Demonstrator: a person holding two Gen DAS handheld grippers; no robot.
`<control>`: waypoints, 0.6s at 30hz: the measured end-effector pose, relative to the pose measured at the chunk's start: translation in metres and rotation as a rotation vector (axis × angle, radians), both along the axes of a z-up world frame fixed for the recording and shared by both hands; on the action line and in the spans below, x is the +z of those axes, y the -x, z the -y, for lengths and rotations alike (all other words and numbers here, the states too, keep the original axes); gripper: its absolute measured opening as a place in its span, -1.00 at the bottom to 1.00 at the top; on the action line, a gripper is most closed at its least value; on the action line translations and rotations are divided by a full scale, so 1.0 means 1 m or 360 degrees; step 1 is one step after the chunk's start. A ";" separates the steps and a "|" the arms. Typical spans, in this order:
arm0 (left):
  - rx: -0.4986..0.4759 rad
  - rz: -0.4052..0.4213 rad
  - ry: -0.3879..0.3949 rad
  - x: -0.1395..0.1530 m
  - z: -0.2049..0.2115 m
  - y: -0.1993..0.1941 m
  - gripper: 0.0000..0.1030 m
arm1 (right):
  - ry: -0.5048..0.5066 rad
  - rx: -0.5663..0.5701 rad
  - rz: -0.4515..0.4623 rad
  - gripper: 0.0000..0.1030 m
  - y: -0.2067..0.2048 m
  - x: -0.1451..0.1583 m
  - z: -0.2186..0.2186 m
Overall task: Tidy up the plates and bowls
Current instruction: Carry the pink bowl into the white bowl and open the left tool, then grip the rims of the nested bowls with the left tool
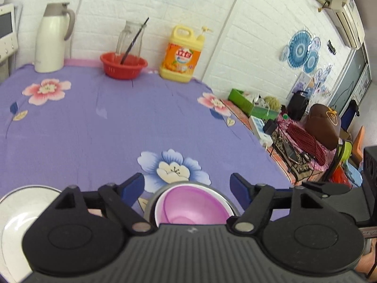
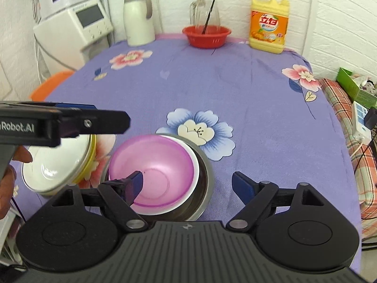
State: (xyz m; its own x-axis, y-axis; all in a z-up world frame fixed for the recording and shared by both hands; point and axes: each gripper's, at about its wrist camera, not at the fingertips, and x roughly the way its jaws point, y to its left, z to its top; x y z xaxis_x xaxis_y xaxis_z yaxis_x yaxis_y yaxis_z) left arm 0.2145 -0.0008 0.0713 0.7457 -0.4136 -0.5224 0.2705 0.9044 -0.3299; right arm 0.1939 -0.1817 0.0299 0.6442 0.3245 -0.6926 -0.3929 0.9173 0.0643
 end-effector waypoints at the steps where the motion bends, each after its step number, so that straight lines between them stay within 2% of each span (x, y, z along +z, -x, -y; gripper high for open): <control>1: 0.0001 0.0018 -0.0001 0.000 0.000 0.002 0.44 | -0.0036 -0.0018 0.0025 1.00 0.003 -0.001 0.002; 8: 0.0042 0.0026 0.0015 -0.025 0.003 0.012 0.45 | -0.0287 -0.0196 0.0231 1.00 0.025 -0.015 0.012; 13: 0.0160 0.0091 -0.0097 -0.046 0.006 0.020 0.45 | -0.0430 -0.0398 0.0309 1.00 0.045 -0.032 0.022; 16: 0.0187 0.0082 -0.0170 -0.054 0.005 0.016 0.45 | -0.0369 -0.0436 0.0296 1.00 0.043 -0.035 0.024; 18: 0.0183 0.0040 -0.0167 -0.058 0.003 0.009 0.46 | -0.0321 -0.0449 0.0297 1.00 0.037 -0.037 0.024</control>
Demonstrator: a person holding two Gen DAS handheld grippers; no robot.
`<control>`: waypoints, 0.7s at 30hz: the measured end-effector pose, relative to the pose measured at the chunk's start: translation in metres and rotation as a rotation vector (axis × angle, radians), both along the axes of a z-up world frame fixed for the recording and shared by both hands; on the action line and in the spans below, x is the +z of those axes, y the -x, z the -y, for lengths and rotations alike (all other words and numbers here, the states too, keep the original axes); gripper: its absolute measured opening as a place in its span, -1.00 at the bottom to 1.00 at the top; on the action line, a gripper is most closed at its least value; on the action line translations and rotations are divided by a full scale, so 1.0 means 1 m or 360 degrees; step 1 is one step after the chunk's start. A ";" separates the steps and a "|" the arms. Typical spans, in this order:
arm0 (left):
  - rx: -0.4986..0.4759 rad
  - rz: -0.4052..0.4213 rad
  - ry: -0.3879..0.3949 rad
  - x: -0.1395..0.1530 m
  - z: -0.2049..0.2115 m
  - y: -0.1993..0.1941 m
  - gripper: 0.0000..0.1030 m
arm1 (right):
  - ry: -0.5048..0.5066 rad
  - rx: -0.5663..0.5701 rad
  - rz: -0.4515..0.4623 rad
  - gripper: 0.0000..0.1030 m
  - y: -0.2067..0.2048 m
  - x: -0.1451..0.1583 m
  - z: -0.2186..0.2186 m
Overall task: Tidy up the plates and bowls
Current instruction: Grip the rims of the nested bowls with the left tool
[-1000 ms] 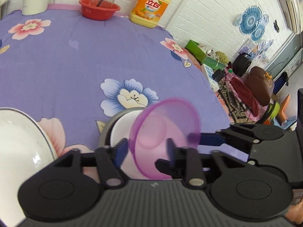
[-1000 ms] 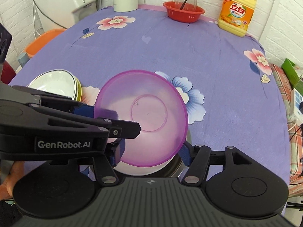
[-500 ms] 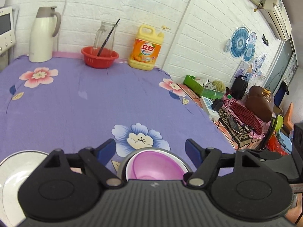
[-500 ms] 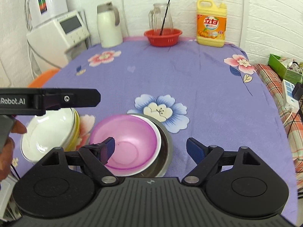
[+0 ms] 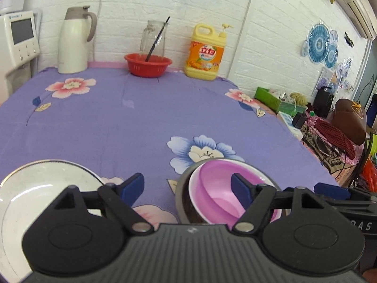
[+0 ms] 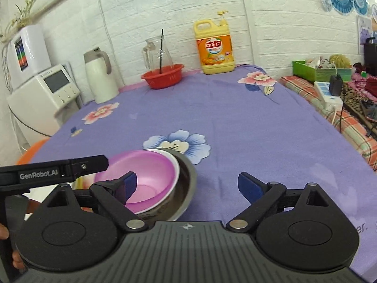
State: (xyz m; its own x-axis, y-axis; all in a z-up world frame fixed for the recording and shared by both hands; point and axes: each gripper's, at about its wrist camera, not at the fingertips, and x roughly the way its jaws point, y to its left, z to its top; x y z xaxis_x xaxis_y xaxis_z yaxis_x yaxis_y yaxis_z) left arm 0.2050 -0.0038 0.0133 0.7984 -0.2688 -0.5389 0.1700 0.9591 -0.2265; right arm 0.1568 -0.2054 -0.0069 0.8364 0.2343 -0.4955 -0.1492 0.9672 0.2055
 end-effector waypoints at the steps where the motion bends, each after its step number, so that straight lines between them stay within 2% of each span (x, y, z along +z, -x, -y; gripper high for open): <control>1: 0.0000 -0.0018 0.0010 -0.002 -0.001 -0.004 0.46 | 0.0005 0.0002 -0.0009 1.00 -0.004 -0.002 0.000; 11: 0.0001 -0.0118 -0.0079 -0.014 0.006 -0.033 0.46 | 0.0021 0.0098 -0.0179 1.00 -0.041 -0.024 -0.010; 21: -0.0096 -0.0195 -0.0190 -0.028 0.013 -0.052 0.46 | 0.0107 0.0148 -0.0215 1.00 -0.051 -0.033 -0.022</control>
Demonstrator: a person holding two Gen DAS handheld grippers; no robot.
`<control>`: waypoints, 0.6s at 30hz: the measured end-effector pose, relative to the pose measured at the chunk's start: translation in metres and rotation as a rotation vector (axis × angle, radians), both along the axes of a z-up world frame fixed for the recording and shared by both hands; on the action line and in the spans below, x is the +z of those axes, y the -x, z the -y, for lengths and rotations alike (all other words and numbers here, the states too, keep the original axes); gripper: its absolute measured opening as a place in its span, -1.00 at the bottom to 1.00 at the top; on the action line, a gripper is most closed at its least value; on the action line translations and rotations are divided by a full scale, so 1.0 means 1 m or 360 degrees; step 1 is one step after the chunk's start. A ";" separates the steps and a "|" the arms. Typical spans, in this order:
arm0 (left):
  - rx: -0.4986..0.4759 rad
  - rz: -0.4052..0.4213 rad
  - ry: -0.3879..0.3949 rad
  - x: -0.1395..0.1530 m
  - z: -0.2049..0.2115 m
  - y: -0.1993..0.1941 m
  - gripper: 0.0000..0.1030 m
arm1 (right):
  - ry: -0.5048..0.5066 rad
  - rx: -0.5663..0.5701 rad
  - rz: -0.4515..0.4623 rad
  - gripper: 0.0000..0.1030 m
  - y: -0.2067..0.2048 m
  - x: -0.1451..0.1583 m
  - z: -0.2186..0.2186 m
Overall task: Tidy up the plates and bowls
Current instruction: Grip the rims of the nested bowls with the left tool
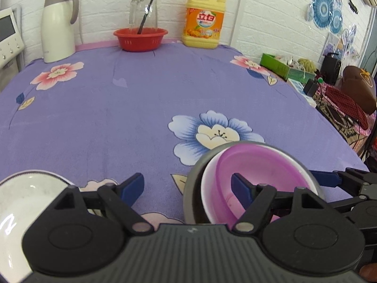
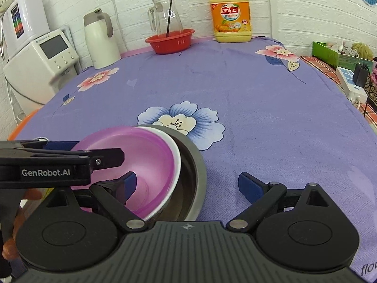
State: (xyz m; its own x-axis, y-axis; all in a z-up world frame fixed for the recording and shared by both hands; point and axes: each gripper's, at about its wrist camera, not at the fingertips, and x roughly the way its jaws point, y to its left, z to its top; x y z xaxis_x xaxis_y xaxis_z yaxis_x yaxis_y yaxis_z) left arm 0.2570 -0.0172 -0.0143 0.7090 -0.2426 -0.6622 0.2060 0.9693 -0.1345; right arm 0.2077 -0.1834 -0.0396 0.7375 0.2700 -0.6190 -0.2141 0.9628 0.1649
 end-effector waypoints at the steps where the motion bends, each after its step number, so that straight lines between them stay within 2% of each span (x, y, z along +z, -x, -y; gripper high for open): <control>1: -0.0002 -0.0005 -0.0005 -0.001 0.000 -0.001 0.46 | 0.0004 0.0000 -0.0009 1.00 -0.001 -0.001 -0.001; 18: -0.0026 -0.0015 0.0019 -0.005 0.005 -0.002 0.47 | -0.0020 -0.0029 0.0049 1.00 0.001 -0.011 -0.007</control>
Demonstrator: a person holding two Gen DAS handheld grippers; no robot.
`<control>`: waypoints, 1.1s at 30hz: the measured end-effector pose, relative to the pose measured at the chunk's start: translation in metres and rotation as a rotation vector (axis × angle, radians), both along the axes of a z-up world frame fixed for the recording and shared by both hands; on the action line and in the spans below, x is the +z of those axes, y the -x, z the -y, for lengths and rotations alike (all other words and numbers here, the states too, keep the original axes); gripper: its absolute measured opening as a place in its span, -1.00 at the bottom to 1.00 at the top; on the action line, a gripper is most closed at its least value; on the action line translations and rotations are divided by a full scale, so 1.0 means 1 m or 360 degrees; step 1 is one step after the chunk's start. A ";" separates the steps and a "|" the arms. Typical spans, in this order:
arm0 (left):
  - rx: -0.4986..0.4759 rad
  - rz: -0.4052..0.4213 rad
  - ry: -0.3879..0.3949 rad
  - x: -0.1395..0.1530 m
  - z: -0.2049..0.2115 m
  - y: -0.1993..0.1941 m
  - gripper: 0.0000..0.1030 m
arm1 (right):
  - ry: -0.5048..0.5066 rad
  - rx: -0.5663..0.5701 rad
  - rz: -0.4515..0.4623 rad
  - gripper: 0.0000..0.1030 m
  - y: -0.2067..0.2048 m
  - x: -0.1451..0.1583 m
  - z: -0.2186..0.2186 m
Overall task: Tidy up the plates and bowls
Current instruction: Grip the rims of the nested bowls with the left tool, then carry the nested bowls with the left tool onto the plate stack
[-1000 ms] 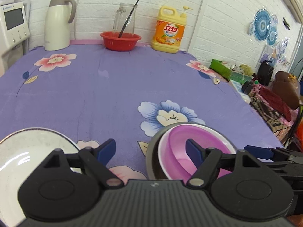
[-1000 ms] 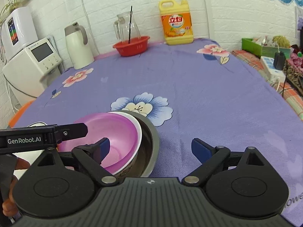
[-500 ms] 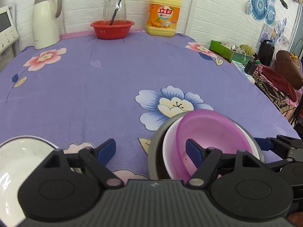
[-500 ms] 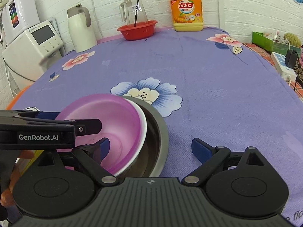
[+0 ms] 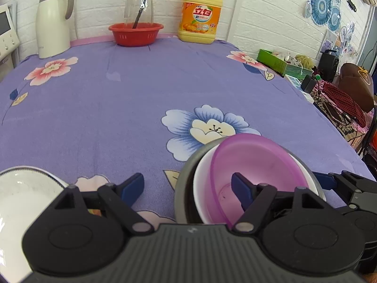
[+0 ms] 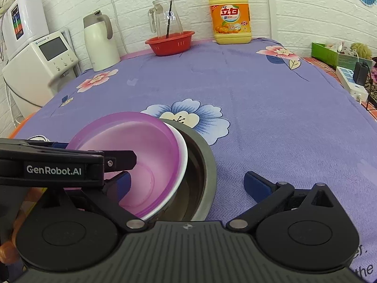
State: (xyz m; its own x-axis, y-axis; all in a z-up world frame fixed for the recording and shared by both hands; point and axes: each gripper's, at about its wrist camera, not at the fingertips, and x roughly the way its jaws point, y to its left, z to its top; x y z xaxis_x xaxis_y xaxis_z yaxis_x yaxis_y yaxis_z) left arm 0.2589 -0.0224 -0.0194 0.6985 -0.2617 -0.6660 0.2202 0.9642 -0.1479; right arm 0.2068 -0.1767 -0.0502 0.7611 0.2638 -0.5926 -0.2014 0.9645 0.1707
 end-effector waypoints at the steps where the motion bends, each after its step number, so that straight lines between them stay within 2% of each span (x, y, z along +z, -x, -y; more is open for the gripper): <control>1: -0.0002 0.0002 -0.0003 0.000 0.000 0.000 0.47 | 0.0000 0.0000 0.0002 1.00 0.000 0.000 0.000; 11: -0.0051 0.0026 -0.0020 -0.001 0.004 -0.001 0.47 | -0.0002 -0.0012 0.0030 1.00 0.002 -0.002 0.001; 16: -0.0090 0.0008 0.0002 0.001 0.000 0.001 0.47 | 0.0008 -0.0010 -0.0029 1.00 0.002 0.003 -0.001; 21: -0.0148 0.0041 0.0013 0.003 -0.001 0.001 0.44 | 0.0021 -0.0011 0.0015 1.00 0.008 0.005 -0.003; 27: -0.0166 -0.0023 0.0093 -0.004 -0.005 -0.005 0.40 | -0.0027 0.0013 0.0006 1.00 0.006 0.001 -0.001; 33: -0.0151 -0.0055 0.0118 -0.004 -0.008 -0.003 0.37 | -0.0062 0.0022 0.0021 1.00 0.010 0.002 0.004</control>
